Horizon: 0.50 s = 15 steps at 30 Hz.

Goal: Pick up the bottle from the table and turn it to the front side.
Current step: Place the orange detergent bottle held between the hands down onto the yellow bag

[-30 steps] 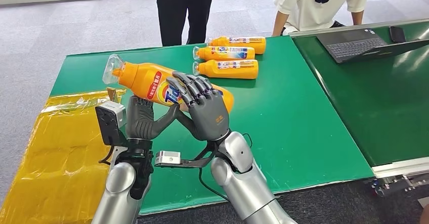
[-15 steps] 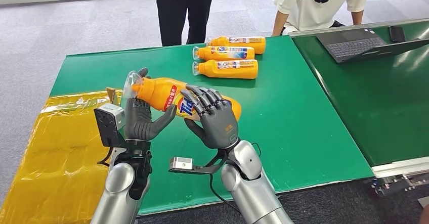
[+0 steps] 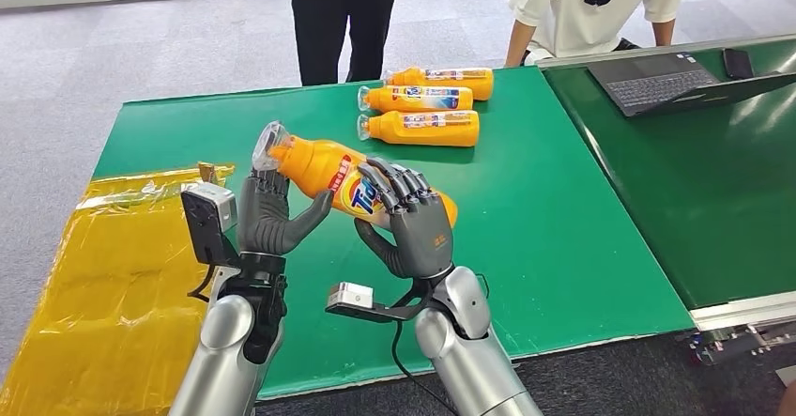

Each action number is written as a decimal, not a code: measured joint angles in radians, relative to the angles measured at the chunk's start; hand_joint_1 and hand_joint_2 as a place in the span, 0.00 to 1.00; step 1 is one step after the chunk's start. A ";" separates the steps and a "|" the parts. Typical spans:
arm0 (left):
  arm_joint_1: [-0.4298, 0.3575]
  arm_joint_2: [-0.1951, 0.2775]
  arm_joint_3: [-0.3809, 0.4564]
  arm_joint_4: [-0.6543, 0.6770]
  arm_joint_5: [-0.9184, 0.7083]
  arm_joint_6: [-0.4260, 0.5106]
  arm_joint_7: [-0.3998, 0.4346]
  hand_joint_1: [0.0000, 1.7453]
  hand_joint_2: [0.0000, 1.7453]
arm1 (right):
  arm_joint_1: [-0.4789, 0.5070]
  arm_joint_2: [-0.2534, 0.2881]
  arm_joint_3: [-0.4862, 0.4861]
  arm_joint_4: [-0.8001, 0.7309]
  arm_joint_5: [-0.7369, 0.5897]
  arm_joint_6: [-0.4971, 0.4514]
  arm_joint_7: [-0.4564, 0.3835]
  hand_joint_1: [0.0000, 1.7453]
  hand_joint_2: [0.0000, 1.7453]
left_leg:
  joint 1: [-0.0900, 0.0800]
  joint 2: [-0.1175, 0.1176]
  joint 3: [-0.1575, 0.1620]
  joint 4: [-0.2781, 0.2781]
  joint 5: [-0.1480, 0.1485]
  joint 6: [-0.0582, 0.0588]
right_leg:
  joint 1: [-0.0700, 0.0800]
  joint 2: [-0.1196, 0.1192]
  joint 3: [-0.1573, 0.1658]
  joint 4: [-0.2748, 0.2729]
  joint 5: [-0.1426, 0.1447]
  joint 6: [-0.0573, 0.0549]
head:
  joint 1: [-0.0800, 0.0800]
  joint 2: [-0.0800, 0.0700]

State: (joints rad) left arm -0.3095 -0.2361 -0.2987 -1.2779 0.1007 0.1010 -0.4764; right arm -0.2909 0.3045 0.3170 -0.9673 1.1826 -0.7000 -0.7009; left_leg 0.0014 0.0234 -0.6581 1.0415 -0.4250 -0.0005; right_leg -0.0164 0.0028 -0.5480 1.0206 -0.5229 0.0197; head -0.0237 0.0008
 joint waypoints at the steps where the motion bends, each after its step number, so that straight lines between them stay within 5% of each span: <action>1: -0.002 -0.002 -0.001 0.004 0.002 -0.002 0.001 0.00 1.00 | 0.000 0.000 0.003 -0.002 -0.008 0.000 0.000 1.00 1.00 | 0.000 0.000 0.000 0.000 0.000 0.000 | 0.000 0.000 0.000 0.000 0.000 0.000 | 0.000 0.000; 15: -0.018 -0.014 -0.031 0.054 0.006 -0.022 0.009 0.00 1.00 | -0.011 0.001 0.063 -0.029 -0.024 0.000 0.049 1.00 1.00 | 0.000 0.000 0.000 0.000 0.000 0.000 | 0.000 0.000 0.002 0.000 0.000 0.000 | 0.000 0.000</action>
State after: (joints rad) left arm -0.3274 -0.2501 -0.3302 -1.2241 0.1068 0.0788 -0.4669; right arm -0.3024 0.3057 0.3800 -0.9964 1.1581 -0.7000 -0.6516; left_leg 0.0015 0.0229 -0.6579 1.0414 -0.4249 -0.0005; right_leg -0.0161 0.0025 -0.5464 1.0207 -0.5229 0.0197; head -0.0237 0.0008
